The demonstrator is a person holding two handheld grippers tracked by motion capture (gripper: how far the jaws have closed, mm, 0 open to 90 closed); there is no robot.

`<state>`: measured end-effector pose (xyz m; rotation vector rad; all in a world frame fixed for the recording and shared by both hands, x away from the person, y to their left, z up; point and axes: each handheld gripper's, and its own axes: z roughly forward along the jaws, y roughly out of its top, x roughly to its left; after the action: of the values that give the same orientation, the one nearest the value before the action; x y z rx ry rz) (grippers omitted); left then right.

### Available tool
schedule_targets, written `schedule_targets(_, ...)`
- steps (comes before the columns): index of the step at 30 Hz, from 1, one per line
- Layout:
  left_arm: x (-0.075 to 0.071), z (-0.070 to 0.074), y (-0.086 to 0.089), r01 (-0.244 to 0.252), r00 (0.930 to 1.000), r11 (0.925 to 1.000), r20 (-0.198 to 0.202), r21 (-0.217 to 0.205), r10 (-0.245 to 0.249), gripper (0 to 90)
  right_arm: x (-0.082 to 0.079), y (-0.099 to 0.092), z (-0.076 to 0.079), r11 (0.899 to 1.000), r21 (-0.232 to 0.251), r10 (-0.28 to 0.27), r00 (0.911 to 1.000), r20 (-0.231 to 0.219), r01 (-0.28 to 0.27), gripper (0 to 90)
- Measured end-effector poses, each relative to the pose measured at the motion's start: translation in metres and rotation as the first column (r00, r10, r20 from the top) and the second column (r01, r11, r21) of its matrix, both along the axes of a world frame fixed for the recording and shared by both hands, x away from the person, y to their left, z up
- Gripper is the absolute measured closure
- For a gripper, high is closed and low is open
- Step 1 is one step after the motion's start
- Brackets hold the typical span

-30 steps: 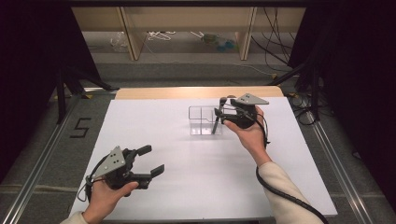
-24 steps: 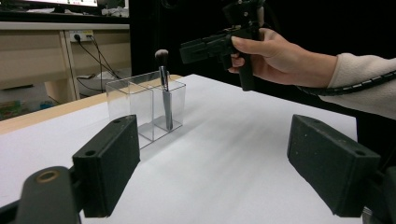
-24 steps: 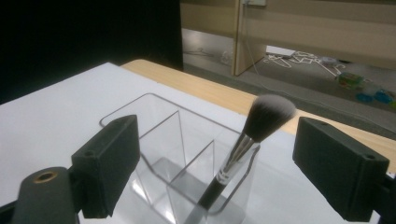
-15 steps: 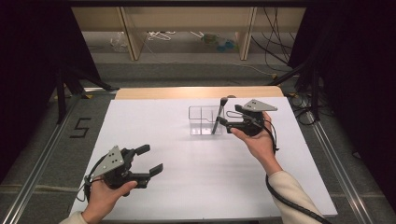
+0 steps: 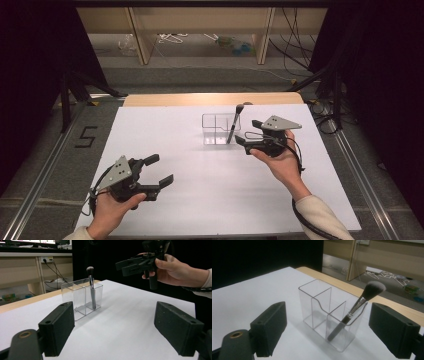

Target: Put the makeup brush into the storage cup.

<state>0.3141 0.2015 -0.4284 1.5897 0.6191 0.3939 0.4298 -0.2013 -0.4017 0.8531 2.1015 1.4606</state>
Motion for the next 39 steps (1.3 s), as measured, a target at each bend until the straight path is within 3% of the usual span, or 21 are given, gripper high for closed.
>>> schedule_targets(1, 0.0, 0.0, 0.001, -0.001, 1.0, 0.9999, 0.004, 0.015, 0.0, 16.4, -0.003, 0.0, 0.0, 1.0, -0.005, 0.001, 1.0, -0.005, -0.001, 15.8)
schedule_targets(5, 0.0, 0.0, 0.001, -0.001, 1.0, 0.9999, 0.004, 0.014, 0.001, 16.4, -0.01, -0.002, 0.001, 1.0, -0.008, 0.016, 0.9998, 0.011, -0.016, 15.8)
schedule_targets(8, 0.0, 0.0, 0.001, -0.003, 1.0, 0.9999, 0.003, 0.014, 0.003, 16.4, -0.017, -0.004, 0.002, 1.0, -0.008, 0.021, 0.9998, -0.005, -0.021, 15.8)
schedule_targets(20, 0.0, 0.001, 0.002, -0.021, 0.9998, 0.9998, 0.001, 0.007, 0.021, 16.4, -0.038, -0.019, -0.001, 0.998, 0.008, 0.054, 0.9985, -0.007, -0.054, 15.8)
schedule_targets(22, 0.0, 0.001, 0.002, -0.017, 0.9998, 0.9998, 0.008, 0.012, 0.017, 16.4, -0.042, -0.023, -0.002, 0.999, 0.007, 0.05, 0.9987, 0.014, -0.05, 15.8)
schedule_targets(23, 0.0, 0.001, 0.002, -0.017, 0.9998, 0.9998, 0.008, 0.013, 0.017, 16.4, -0.044, -0.025, -0.003, 0.998, 0.007, 0.056, 0.9984, 0.0, -0.056, 15.8)
schedule_targets(34, 0.0, 0.001, 0.003, -0.025, 0.9997, 0.9996, 0.007, 0.01, 0.025, 16.4, -0.067, -0.04, -0.007, 0.997, 0.046, 0.056, 0.9983, -0.018, -0.055, 15.9)
schedule_targets(39, 0.0, 0.001, 0.002, -0.027, 0.9996, 0.9996, 0.001, 0.0, 0.027, 16.1, -0.076, -0.046, -0.008, 0.995, 0.079, 0.057, 0.9984, -0.004, -0.057, 15.8)
